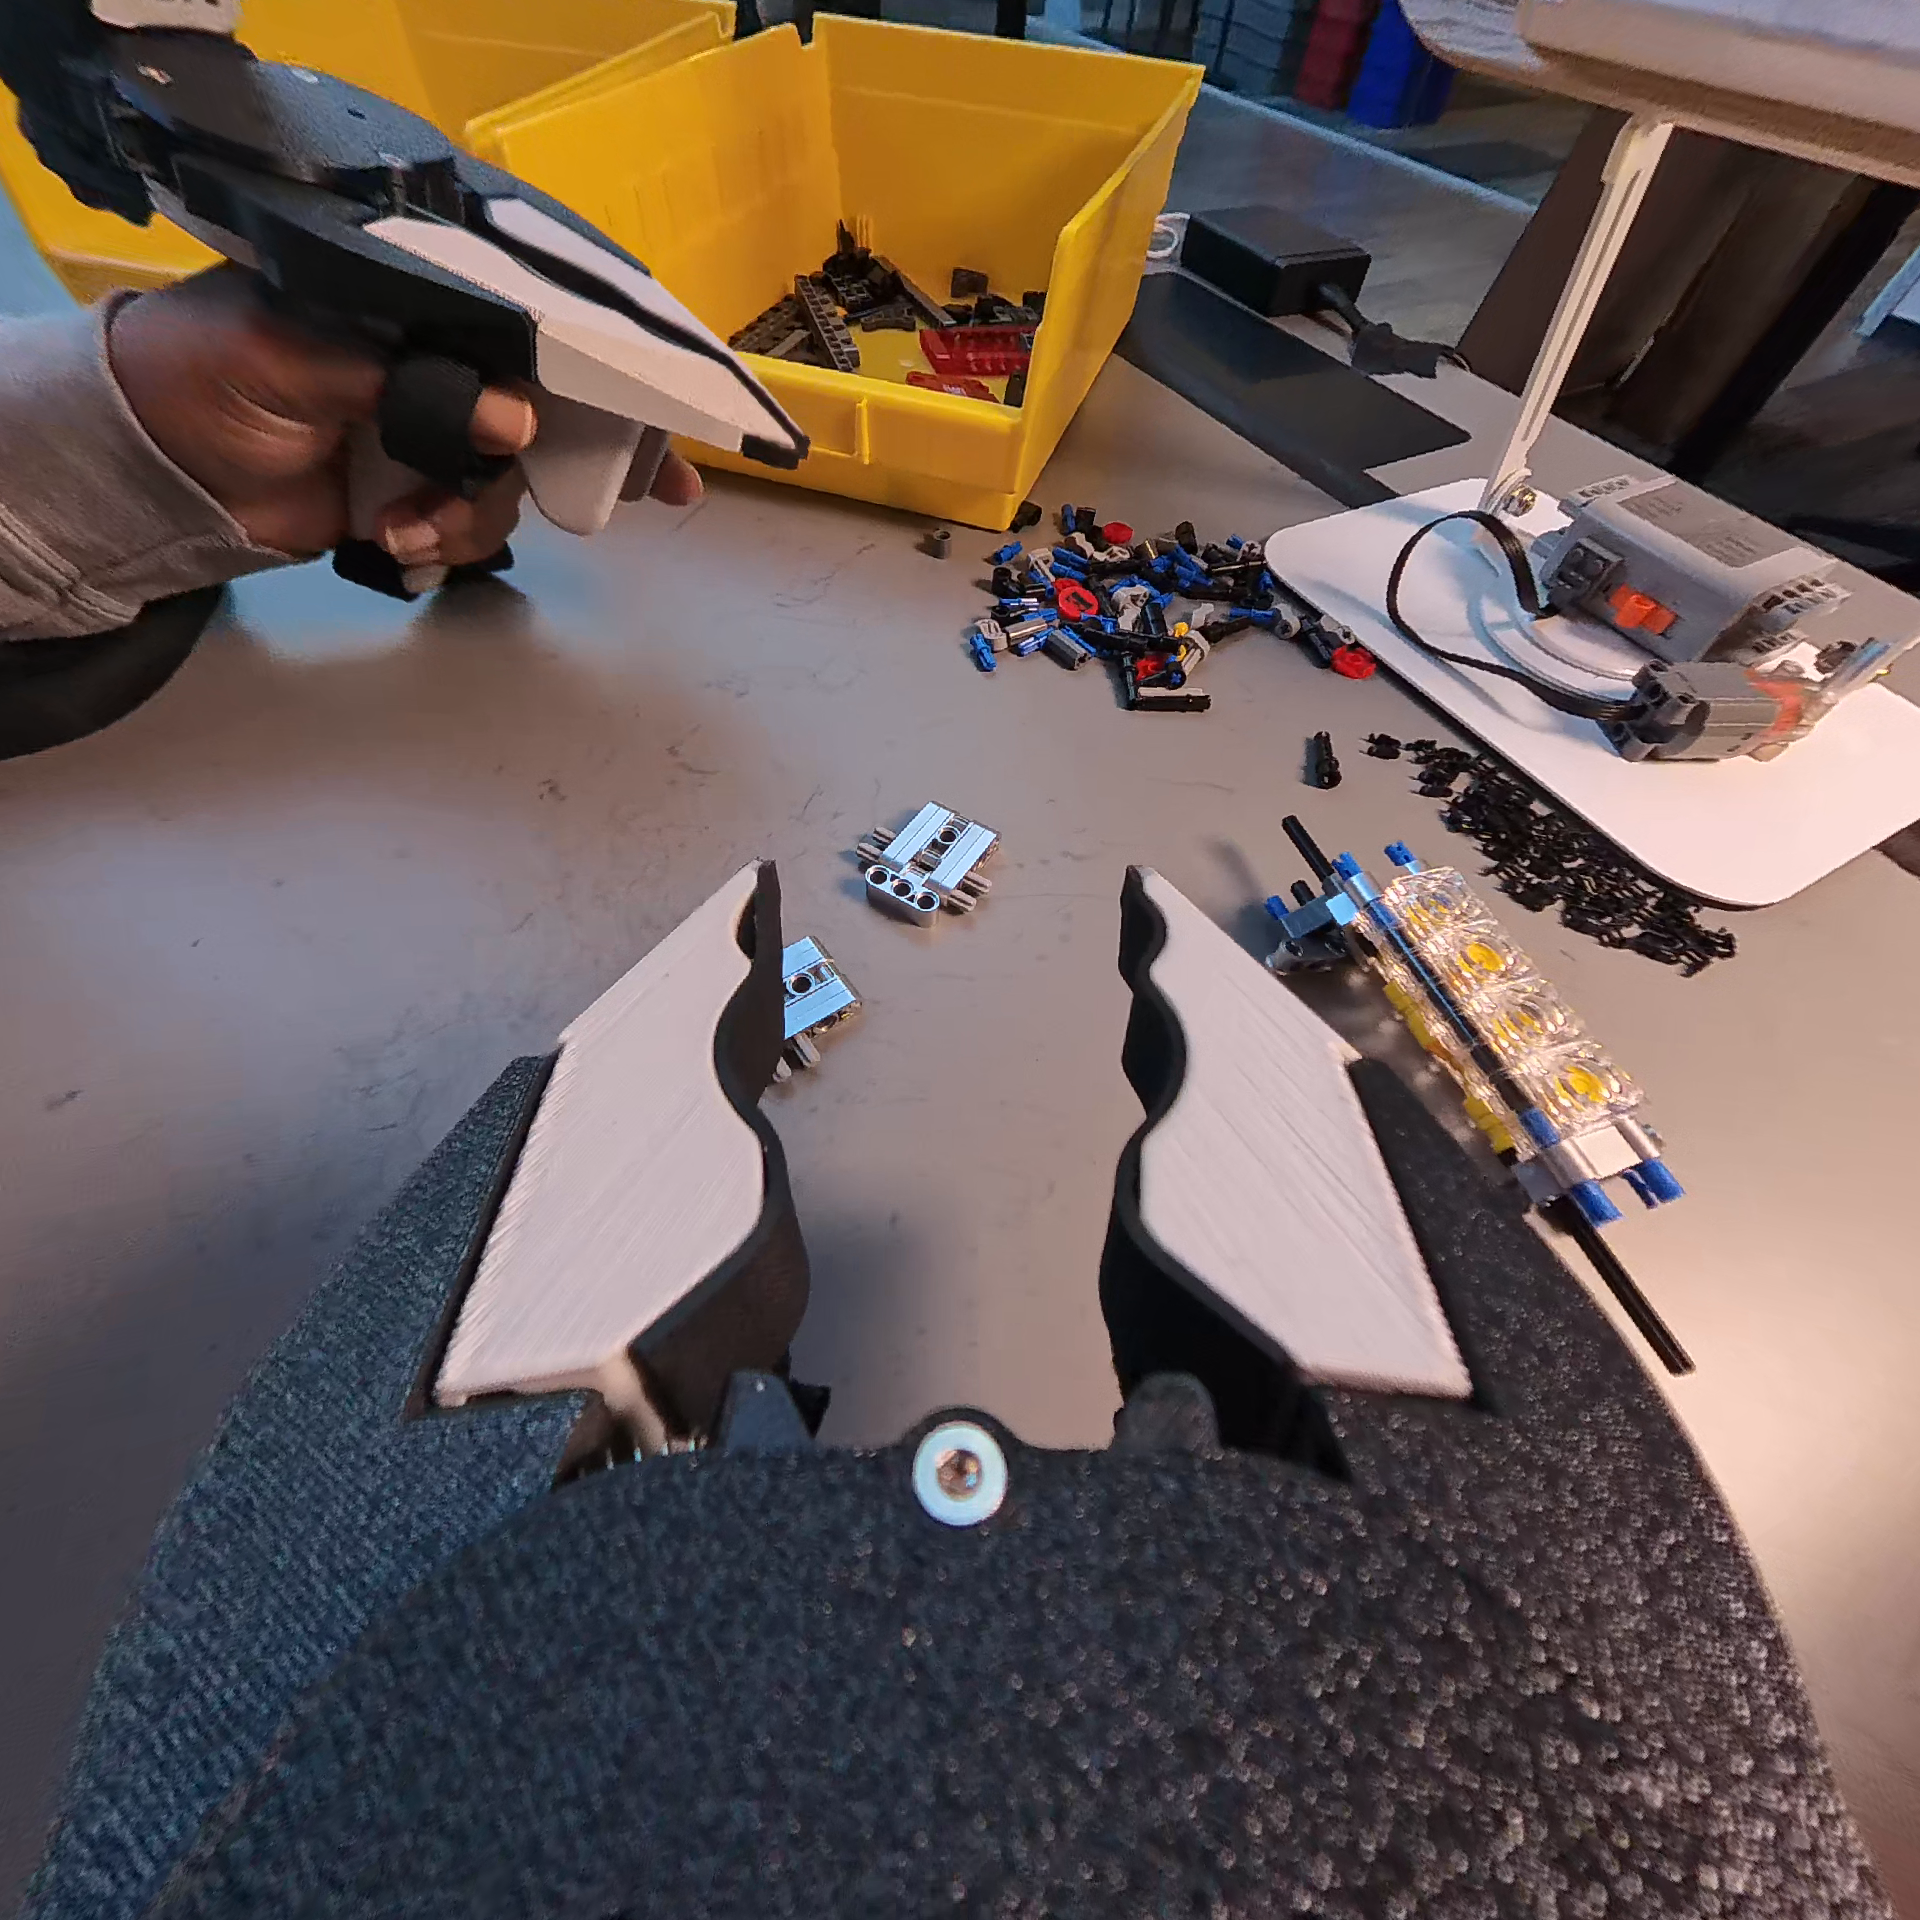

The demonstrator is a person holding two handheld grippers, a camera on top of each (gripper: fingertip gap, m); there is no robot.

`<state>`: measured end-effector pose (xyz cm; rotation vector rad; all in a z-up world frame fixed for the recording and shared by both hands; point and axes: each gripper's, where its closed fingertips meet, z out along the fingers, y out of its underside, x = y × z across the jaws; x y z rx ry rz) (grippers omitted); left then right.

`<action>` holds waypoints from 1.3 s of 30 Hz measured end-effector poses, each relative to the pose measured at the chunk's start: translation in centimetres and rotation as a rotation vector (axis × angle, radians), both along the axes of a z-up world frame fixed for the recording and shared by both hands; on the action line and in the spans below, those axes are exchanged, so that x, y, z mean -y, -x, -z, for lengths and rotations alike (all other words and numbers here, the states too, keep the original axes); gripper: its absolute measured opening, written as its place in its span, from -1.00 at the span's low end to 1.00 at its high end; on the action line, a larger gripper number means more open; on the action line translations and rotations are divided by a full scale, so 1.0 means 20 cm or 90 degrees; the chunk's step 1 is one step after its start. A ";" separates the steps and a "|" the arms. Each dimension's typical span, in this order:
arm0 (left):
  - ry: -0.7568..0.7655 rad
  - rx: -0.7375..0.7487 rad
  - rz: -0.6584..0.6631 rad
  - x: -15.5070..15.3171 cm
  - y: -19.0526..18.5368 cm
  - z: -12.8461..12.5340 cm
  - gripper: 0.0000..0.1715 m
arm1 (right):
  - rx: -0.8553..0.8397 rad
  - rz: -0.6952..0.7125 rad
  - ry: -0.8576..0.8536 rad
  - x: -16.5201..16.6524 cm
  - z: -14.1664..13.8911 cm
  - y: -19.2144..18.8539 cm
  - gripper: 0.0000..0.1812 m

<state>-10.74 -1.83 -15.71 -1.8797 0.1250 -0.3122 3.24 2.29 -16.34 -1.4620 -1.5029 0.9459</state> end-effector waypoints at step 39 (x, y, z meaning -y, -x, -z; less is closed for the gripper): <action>-0.006 -0.017 -0.036 0.01 0.03 -0.02 -0.74 | 0.006 -0.012 -0.007 0.03 0.01 0.01 -0.31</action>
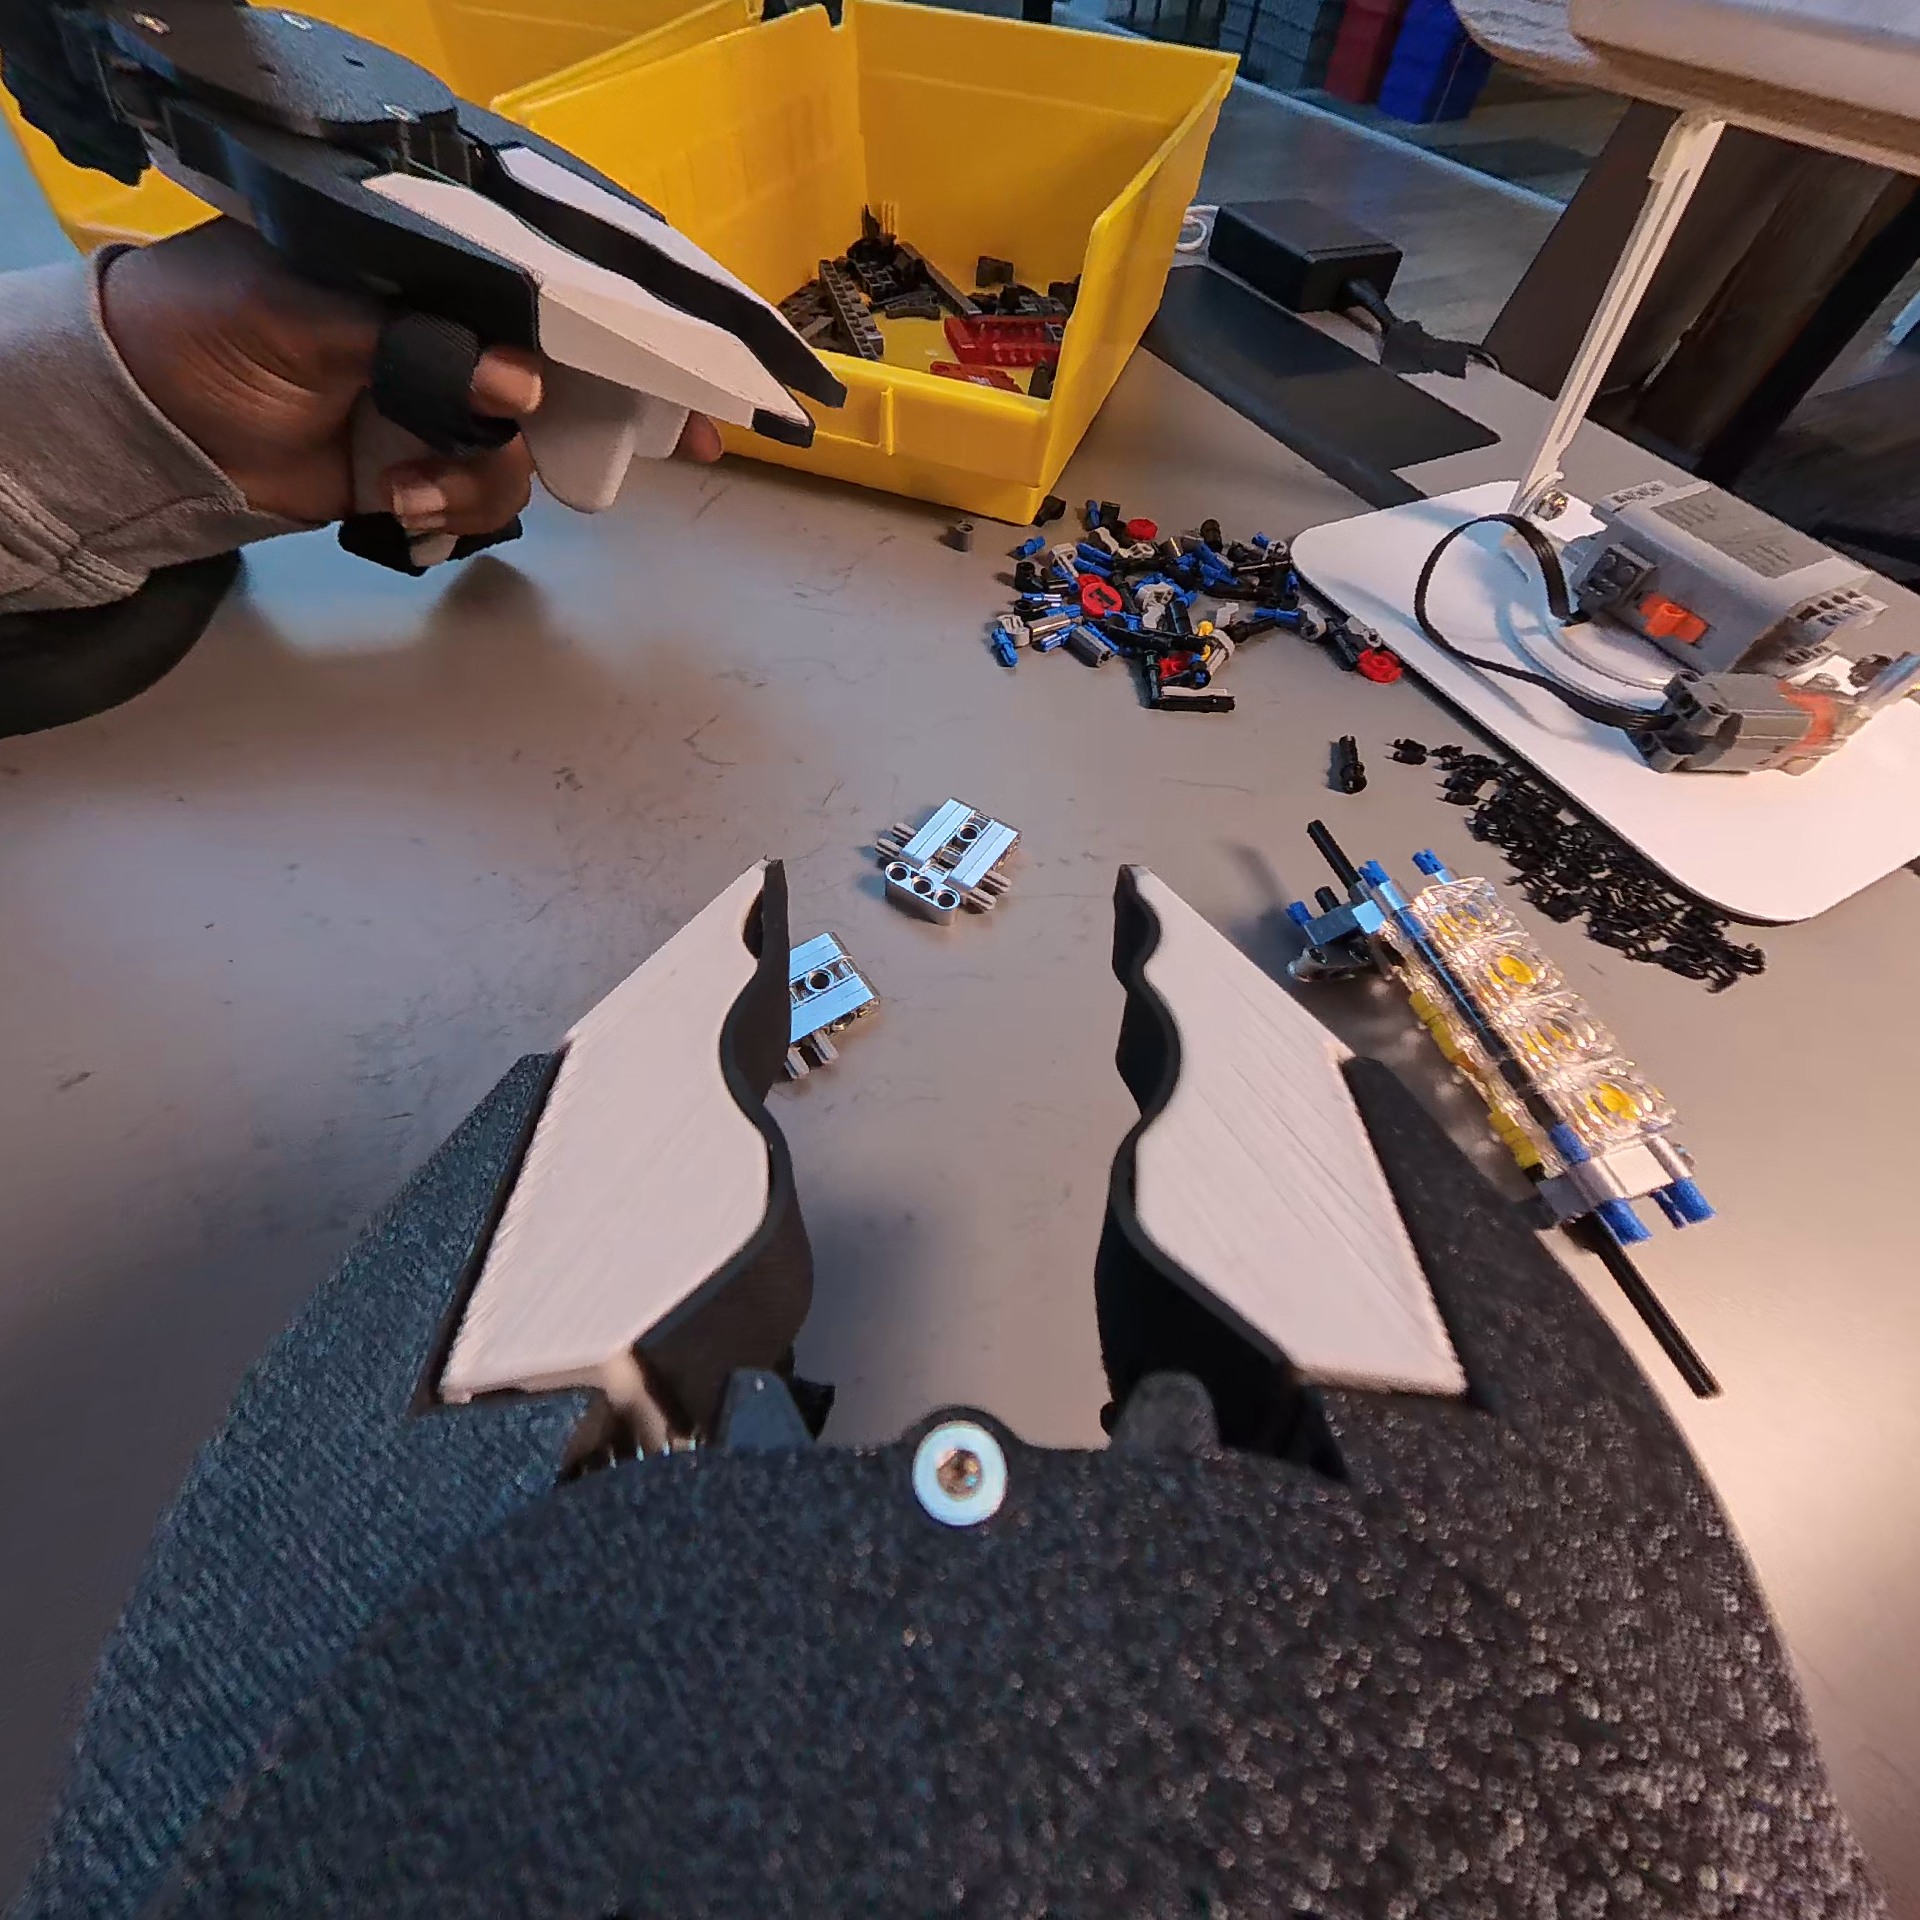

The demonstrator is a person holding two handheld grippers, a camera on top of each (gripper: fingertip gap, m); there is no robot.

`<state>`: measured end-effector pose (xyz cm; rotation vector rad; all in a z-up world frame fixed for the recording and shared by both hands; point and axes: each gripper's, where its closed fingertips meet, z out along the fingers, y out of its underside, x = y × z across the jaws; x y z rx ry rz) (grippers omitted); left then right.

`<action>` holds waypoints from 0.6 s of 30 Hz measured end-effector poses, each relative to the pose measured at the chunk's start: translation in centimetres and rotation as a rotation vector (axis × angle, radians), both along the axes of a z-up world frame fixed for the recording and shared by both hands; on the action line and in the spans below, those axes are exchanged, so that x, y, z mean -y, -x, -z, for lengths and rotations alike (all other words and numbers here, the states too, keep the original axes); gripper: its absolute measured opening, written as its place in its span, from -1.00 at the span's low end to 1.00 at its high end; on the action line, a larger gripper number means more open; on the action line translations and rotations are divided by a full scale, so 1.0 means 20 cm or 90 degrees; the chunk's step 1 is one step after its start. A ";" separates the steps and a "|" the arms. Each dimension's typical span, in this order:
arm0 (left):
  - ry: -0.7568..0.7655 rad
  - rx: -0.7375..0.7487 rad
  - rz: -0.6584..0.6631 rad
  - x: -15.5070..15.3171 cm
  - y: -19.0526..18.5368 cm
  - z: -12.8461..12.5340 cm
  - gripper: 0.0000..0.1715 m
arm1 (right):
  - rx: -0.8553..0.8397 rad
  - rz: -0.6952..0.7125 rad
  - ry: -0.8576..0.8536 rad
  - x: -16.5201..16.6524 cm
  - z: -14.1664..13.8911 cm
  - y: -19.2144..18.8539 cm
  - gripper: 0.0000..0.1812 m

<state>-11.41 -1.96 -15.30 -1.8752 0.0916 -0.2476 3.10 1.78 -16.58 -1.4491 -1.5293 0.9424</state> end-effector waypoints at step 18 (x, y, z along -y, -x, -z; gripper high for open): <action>0.001 0.012 0.002 0.00 0.00 0.01 -0.74 | 0.002 -0.005 0.000 0.01 0.00 0.00 -0.31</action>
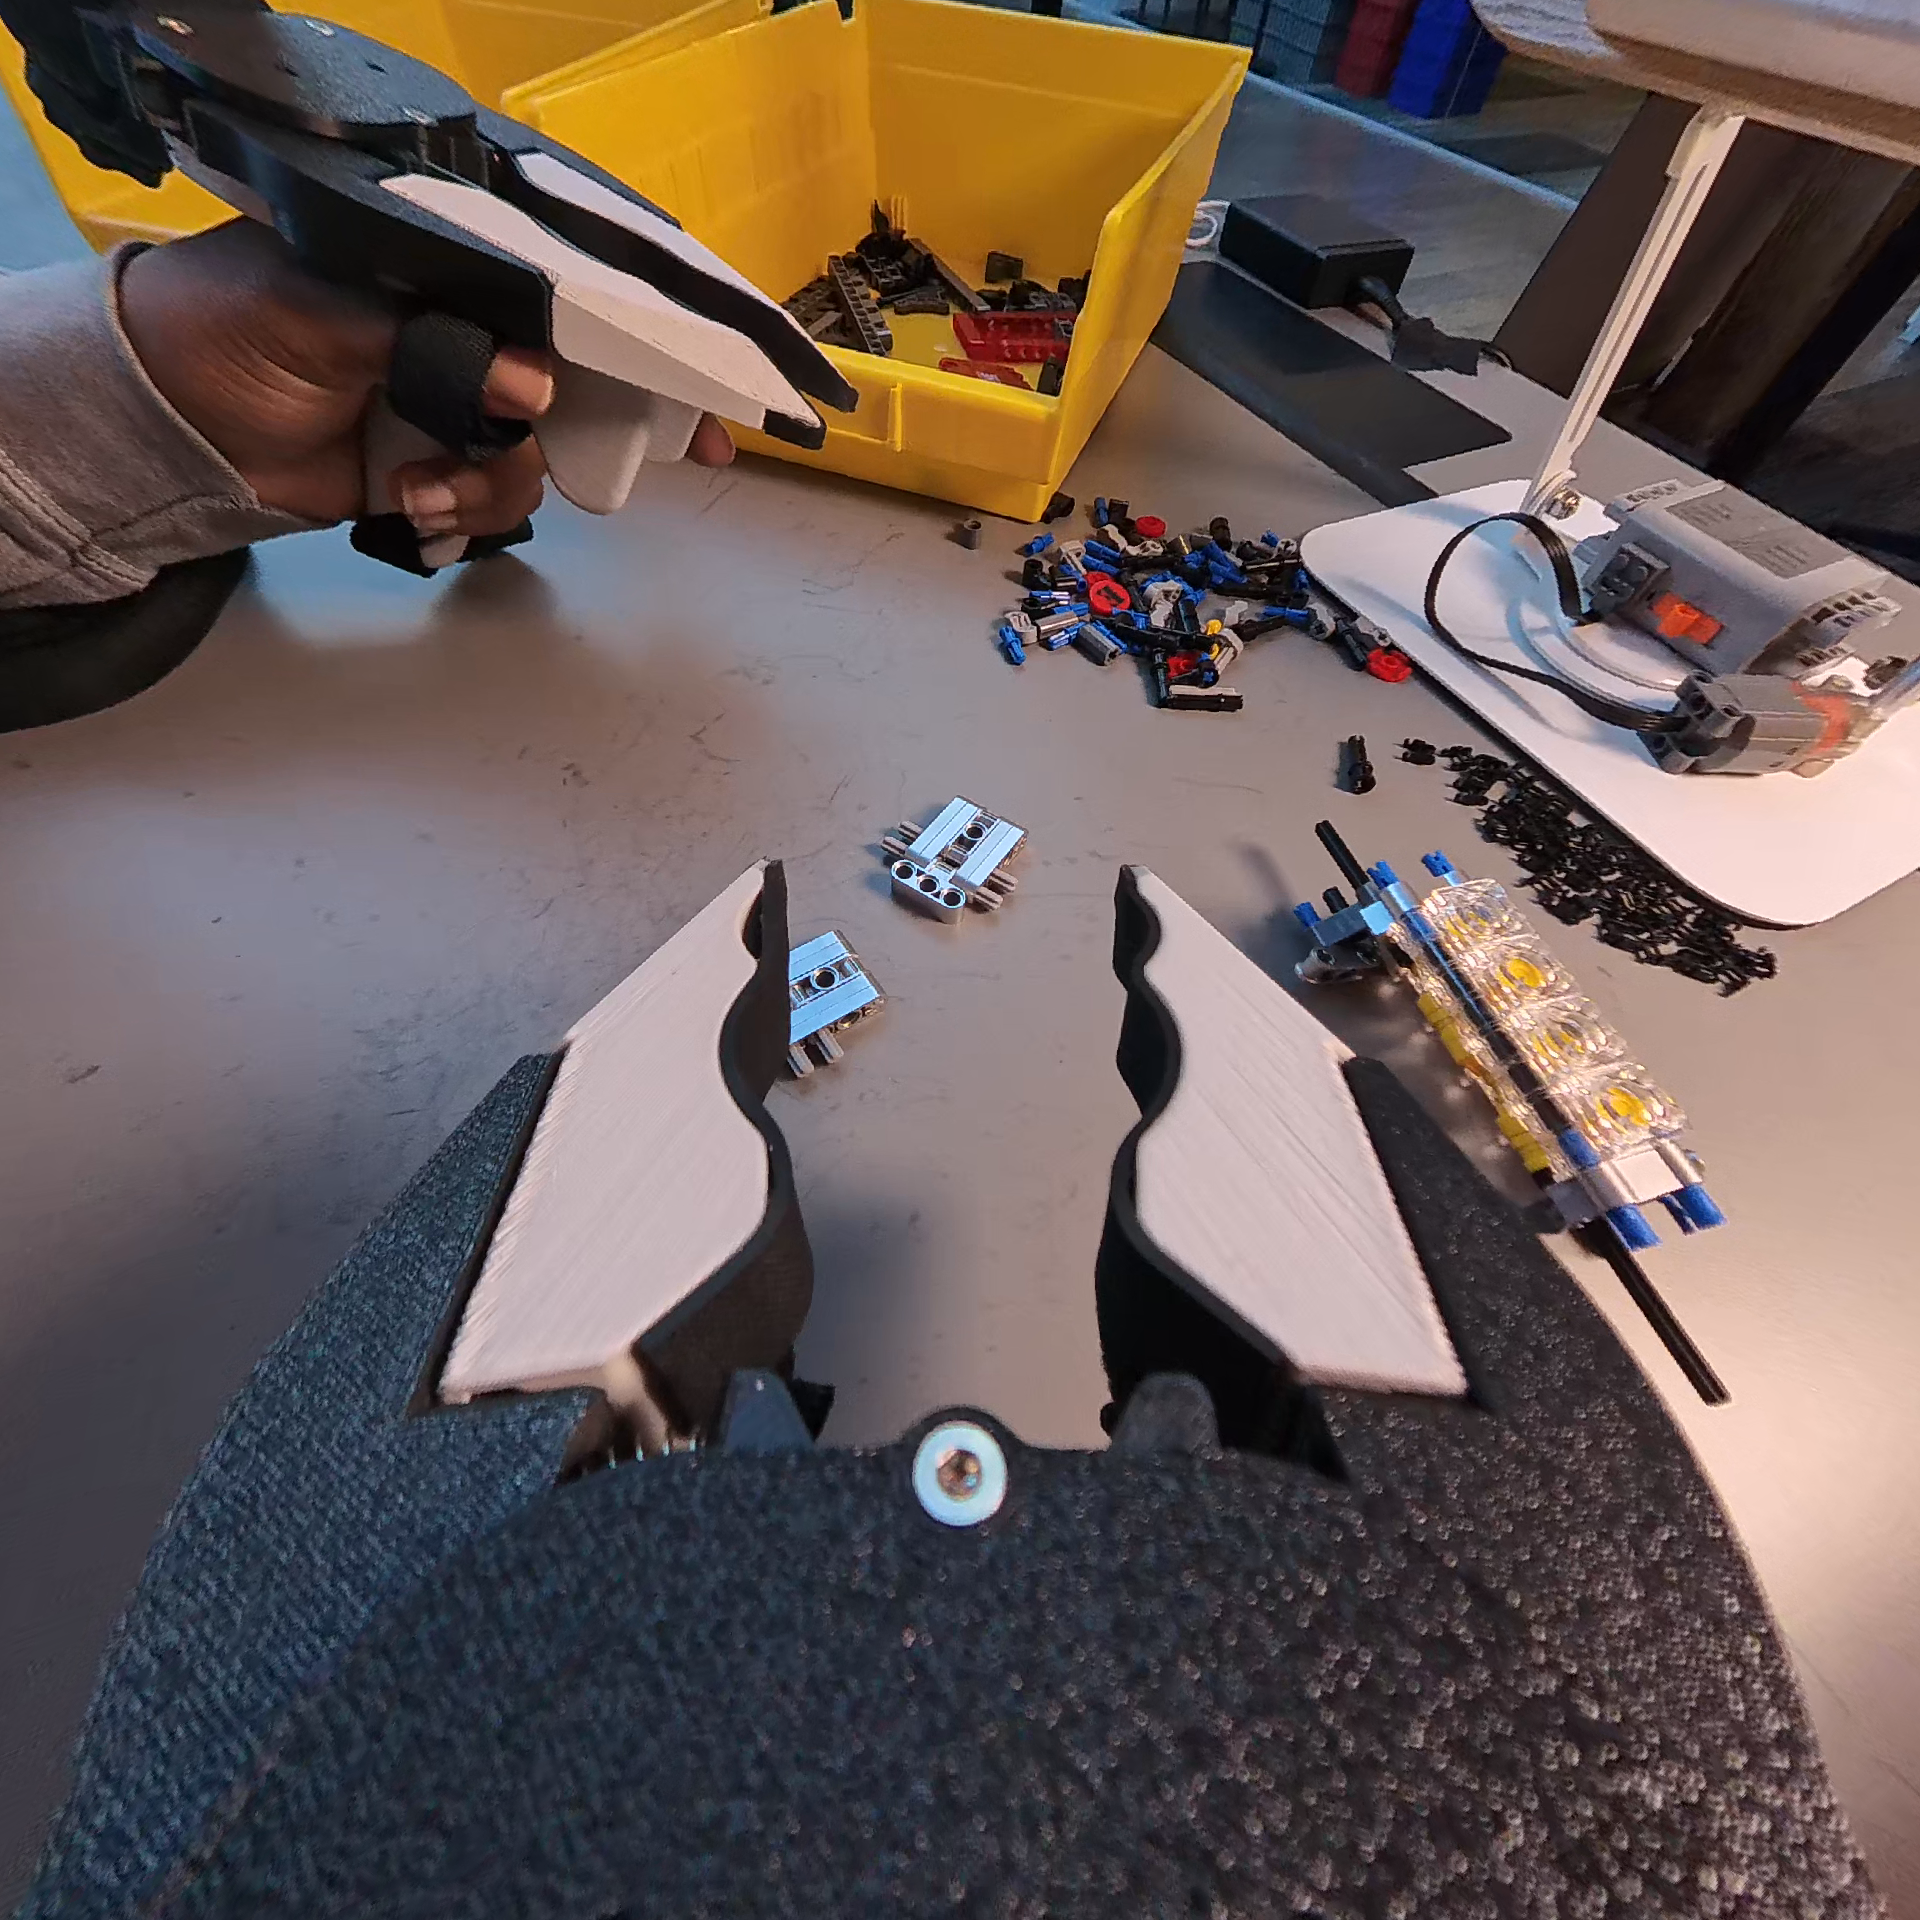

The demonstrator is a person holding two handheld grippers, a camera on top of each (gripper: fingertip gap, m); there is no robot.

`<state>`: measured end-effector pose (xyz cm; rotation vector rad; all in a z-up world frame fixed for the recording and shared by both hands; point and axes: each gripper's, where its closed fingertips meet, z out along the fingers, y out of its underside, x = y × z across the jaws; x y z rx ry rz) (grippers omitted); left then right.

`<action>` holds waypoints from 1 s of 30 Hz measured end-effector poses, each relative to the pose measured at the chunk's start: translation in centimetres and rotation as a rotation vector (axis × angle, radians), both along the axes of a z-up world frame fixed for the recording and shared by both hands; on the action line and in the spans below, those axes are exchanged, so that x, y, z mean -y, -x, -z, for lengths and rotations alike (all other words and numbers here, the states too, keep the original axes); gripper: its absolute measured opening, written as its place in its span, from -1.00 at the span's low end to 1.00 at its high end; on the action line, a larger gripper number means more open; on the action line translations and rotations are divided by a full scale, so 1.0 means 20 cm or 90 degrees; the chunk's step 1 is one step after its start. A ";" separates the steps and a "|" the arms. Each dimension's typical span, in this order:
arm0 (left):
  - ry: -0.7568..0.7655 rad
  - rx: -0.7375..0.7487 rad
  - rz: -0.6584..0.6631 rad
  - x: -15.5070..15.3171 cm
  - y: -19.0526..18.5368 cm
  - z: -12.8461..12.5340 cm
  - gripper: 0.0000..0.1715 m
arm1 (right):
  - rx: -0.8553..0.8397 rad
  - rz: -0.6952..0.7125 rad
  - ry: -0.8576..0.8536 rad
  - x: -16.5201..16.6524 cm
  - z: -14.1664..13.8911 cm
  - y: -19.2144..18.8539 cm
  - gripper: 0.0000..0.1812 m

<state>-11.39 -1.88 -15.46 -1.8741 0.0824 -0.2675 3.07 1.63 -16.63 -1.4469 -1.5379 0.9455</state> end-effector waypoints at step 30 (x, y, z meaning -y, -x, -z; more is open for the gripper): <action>-0.163 -0.076 -0.065 -0.13 0.11 -0.33 -0.84 | -0.025 0.025 0.025 -0.05 -0.03 -0.01 -0.37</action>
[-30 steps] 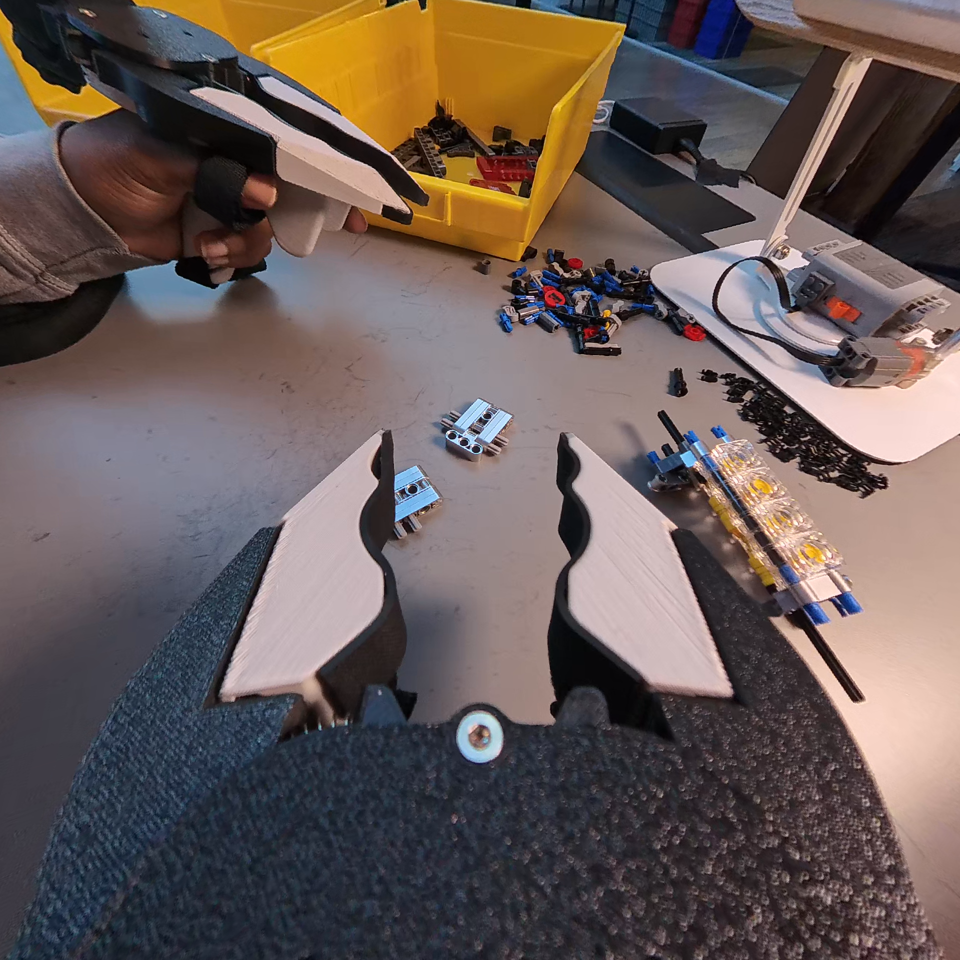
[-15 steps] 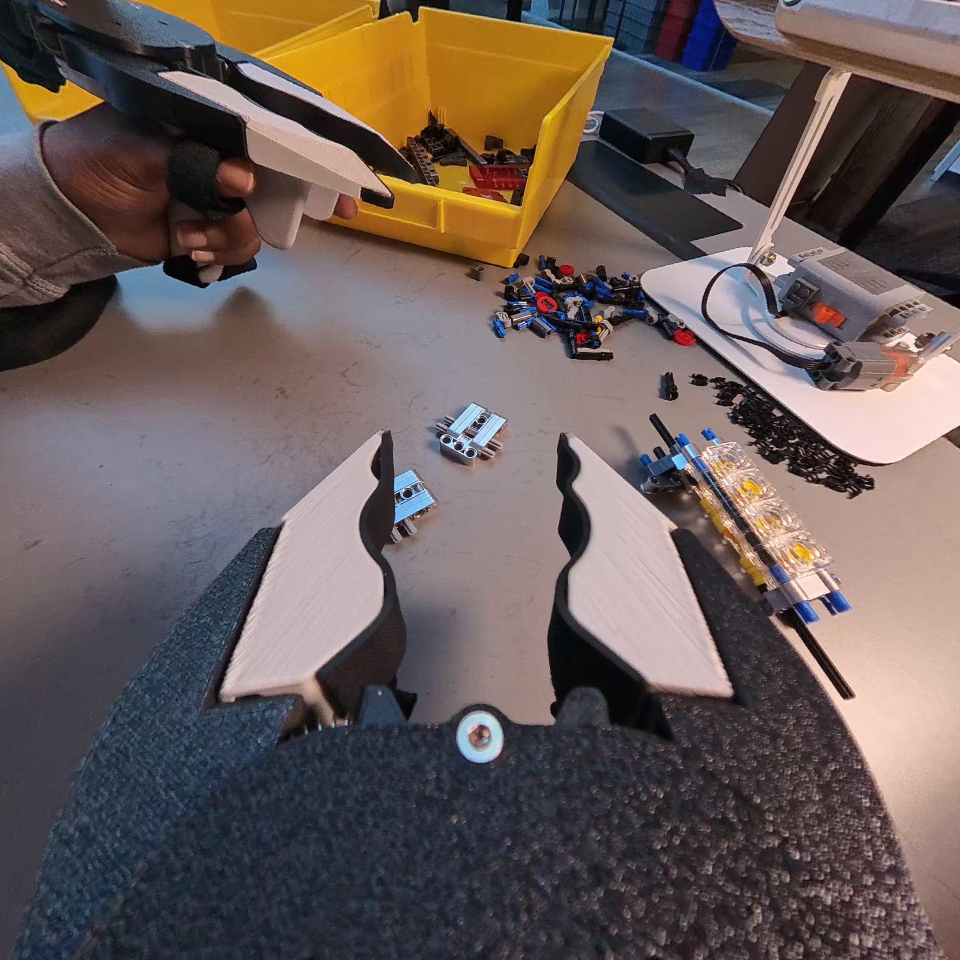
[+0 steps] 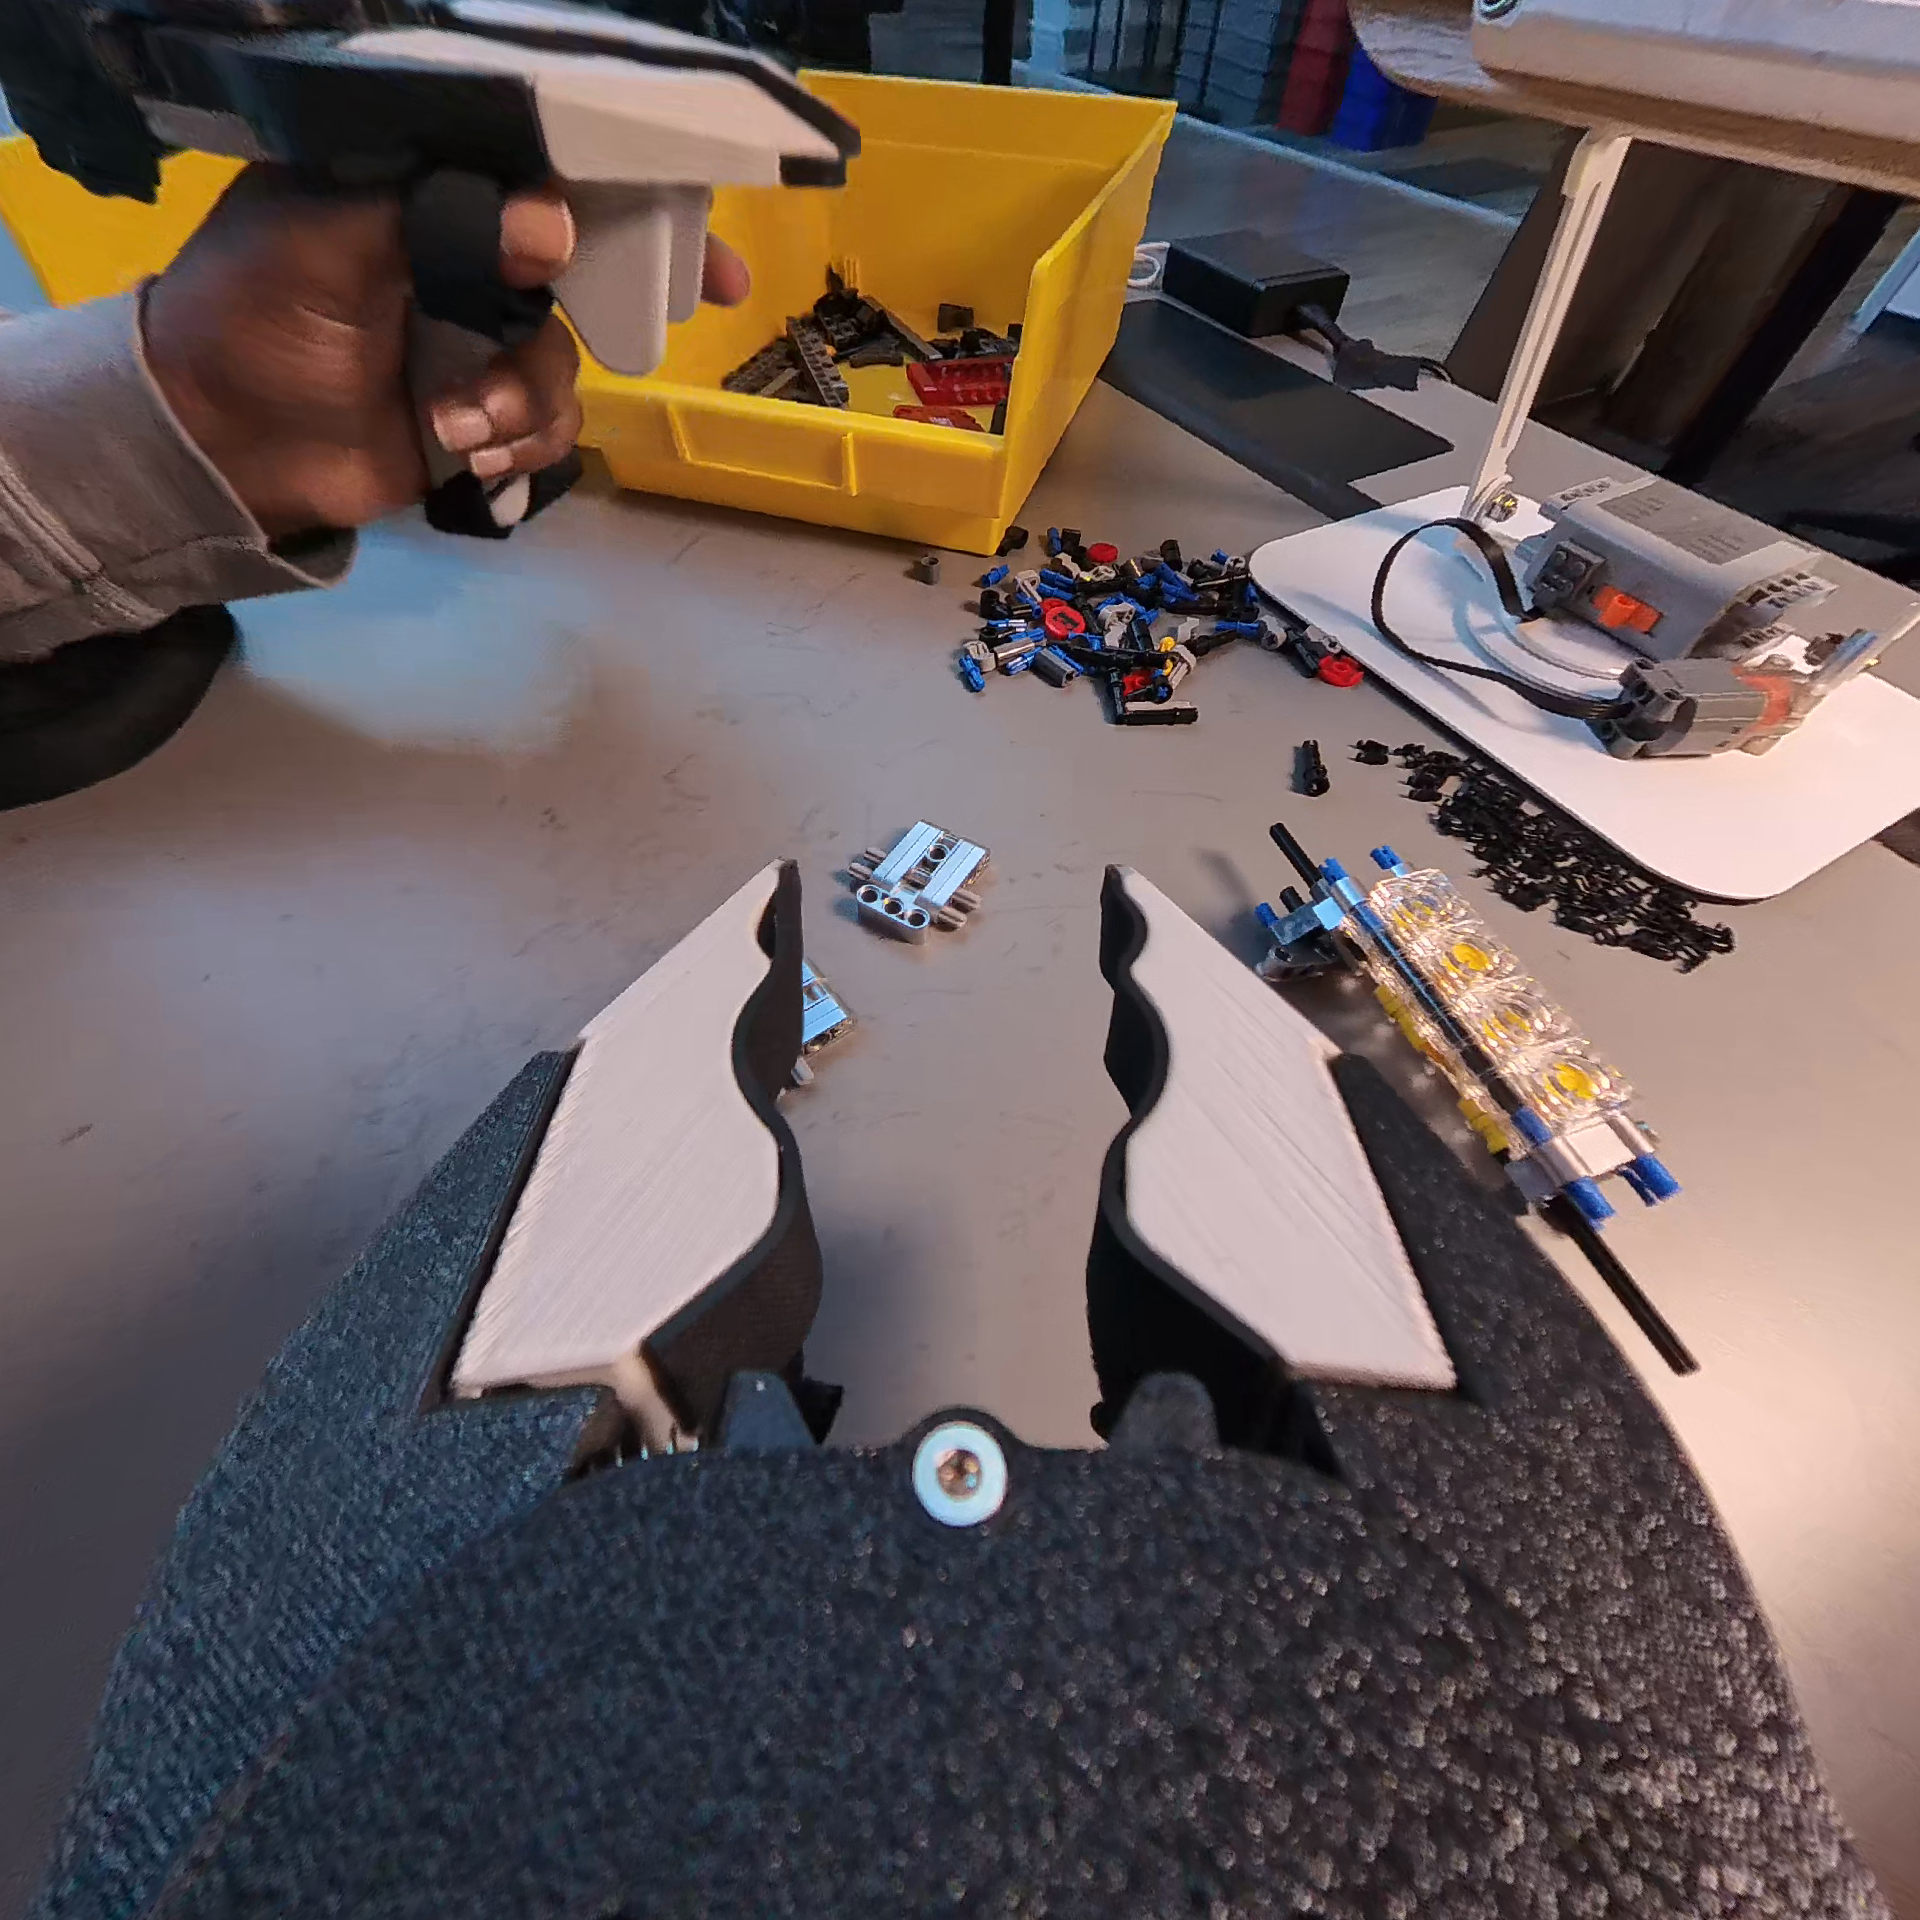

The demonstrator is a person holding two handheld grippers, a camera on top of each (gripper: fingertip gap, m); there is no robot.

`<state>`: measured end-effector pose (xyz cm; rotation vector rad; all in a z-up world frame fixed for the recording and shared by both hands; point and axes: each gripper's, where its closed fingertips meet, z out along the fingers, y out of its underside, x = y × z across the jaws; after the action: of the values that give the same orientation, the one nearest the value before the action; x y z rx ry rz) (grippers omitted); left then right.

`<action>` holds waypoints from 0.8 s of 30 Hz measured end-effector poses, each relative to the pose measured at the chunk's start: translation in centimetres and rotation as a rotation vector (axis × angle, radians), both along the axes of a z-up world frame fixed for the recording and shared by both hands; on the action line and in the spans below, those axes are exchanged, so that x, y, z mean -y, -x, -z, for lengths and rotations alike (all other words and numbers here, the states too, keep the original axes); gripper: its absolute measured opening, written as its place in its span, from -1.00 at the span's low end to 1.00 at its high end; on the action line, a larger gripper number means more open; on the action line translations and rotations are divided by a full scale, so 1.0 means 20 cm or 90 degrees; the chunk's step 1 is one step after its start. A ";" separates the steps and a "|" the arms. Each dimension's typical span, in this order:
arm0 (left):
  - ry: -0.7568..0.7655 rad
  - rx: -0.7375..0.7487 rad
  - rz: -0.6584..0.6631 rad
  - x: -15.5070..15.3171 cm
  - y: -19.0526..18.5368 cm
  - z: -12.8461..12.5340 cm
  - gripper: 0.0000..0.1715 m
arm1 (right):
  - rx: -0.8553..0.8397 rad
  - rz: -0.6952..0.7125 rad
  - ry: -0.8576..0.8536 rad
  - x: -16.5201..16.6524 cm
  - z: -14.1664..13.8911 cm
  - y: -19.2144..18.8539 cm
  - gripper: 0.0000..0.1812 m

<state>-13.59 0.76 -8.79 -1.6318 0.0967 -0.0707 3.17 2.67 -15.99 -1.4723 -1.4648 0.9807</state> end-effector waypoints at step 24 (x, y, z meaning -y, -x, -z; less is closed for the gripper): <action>-0.188 -0.112 -0.181 -0.79 0.36 -0.67 -1.00 | -0.030 0.015 -0.068 -0.01 -0.04 0.01 -0.50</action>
<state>-20.73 16.50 4.55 -1.3405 0.0084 0.2937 3.07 2.90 -15.16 -1.3775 -1.4417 0.9029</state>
